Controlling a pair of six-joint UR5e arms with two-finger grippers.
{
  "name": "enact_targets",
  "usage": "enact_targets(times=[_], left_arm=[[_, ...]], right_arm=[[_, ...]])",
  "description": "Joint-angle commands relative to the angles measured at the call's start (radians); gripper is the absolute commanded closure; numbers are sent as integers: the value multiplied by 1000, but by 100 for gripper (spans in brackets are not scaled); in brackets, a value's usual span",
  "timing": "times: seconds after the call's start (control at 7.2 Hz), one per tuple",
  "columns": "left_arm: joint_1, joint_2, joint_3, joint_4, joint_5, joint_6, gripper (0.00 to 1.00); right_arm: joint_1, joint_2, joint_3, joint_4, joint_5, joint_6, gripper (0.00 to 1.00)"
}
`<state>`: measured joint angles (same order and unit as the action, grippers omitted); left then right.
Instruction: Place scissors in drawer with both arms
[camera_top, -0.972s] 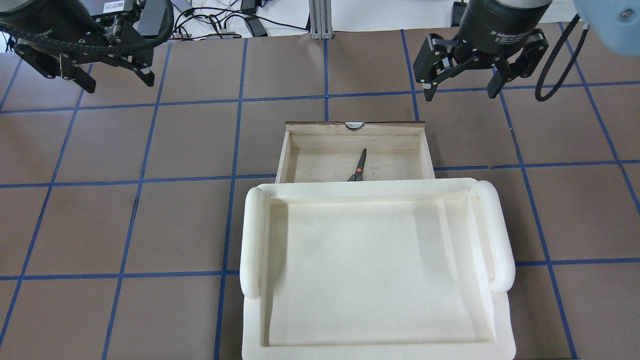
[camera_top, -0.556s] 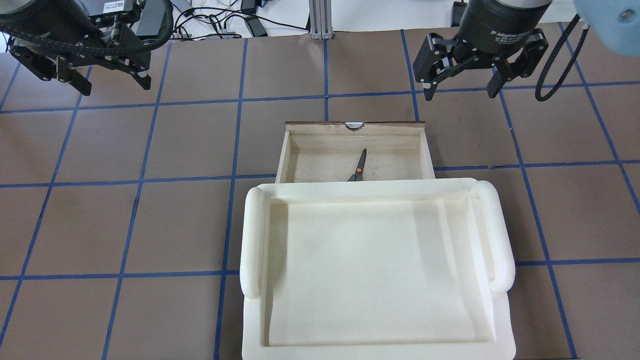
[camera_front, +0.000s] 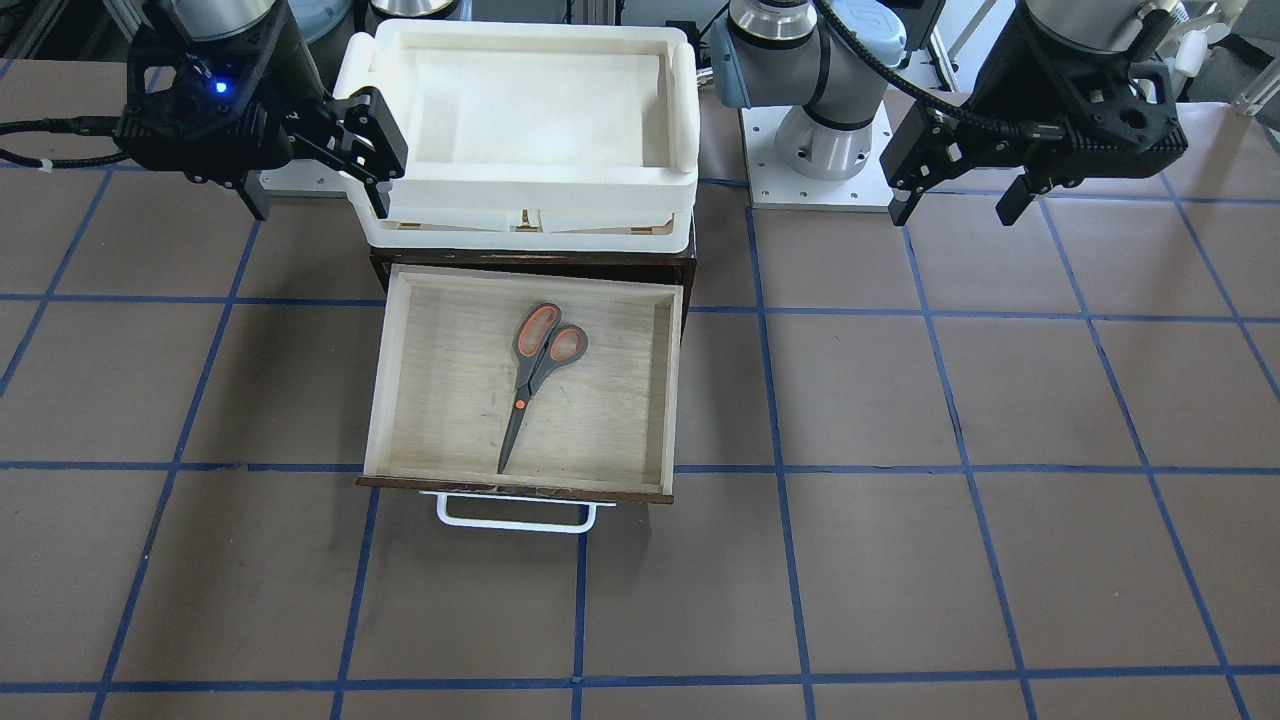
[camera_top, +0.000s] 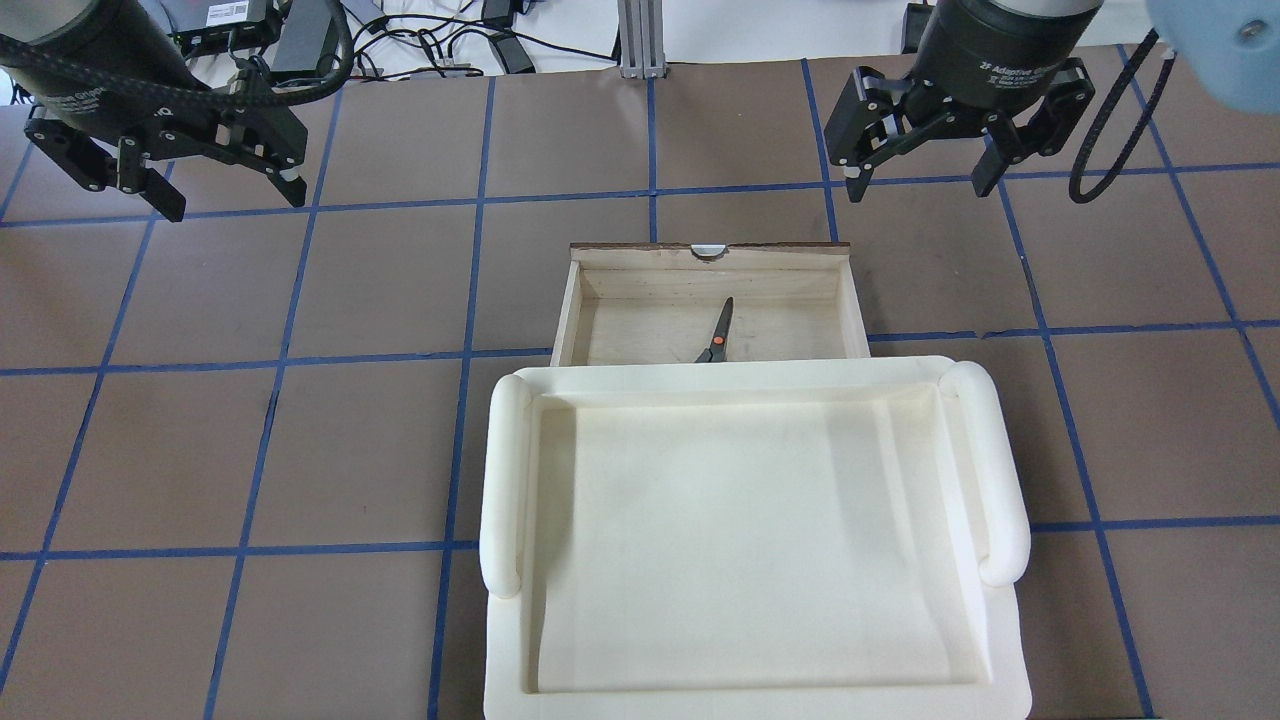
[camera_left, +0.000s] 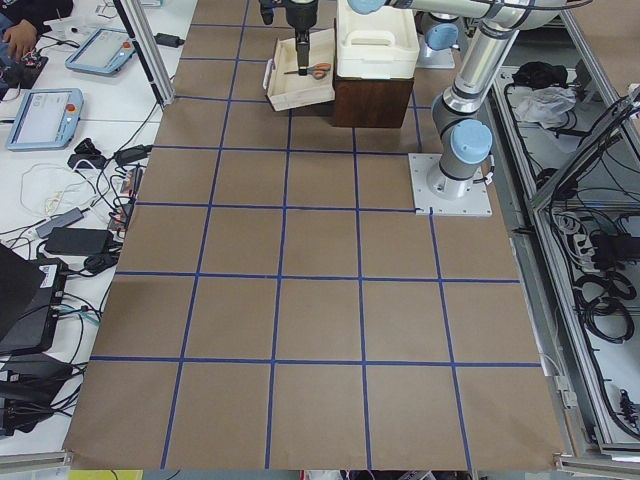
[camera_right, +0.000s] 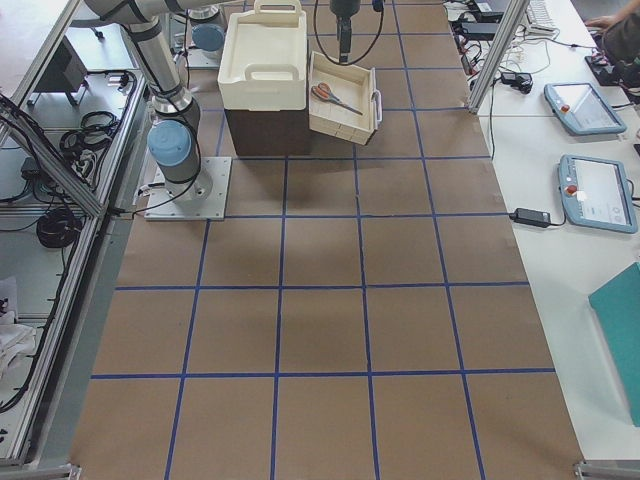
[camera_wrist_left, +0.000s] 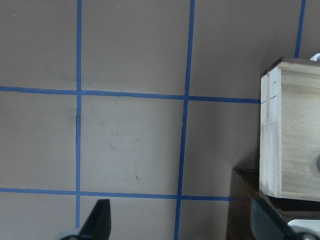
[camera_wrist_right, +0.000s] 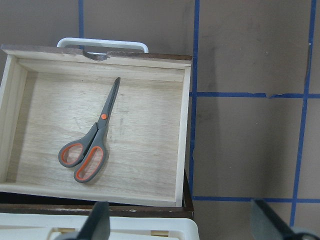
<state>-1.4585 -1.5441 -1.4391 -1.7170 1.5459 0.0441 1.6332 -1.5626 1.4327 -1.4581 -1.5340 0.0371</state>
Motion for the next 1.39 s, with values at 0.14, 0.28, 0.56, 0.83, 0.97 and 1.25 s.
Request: enact_targets(times=[0.14, 0.28, 0.56, 0.83, 0.97, 1.25], left_arm=[[-2, 2, -1, -9, 2, 0, 0], [-2, 6, -1, -7, 2, 2, 0], [-3, 7, -1, 0, 52, 17, 0], [-5, 9, -21, 8, 79, 14, 0], [-6, 7, -24, 10, 79, 13, 0], [-6, 7, -26, 13, 79, 17, 0]], right_arm=[[1, 1, 0, -1, -5, -2, 0], [1, -1, 0, 2, -5, -2, 0], [1, -1, 2, -1, 2, 1, 0], [1, 4, 2, -5, 2, 1, 0], [1, 3, 2, -4, 5, 1, 0], [1, 3, 2, -4, 5, 1, 0]])
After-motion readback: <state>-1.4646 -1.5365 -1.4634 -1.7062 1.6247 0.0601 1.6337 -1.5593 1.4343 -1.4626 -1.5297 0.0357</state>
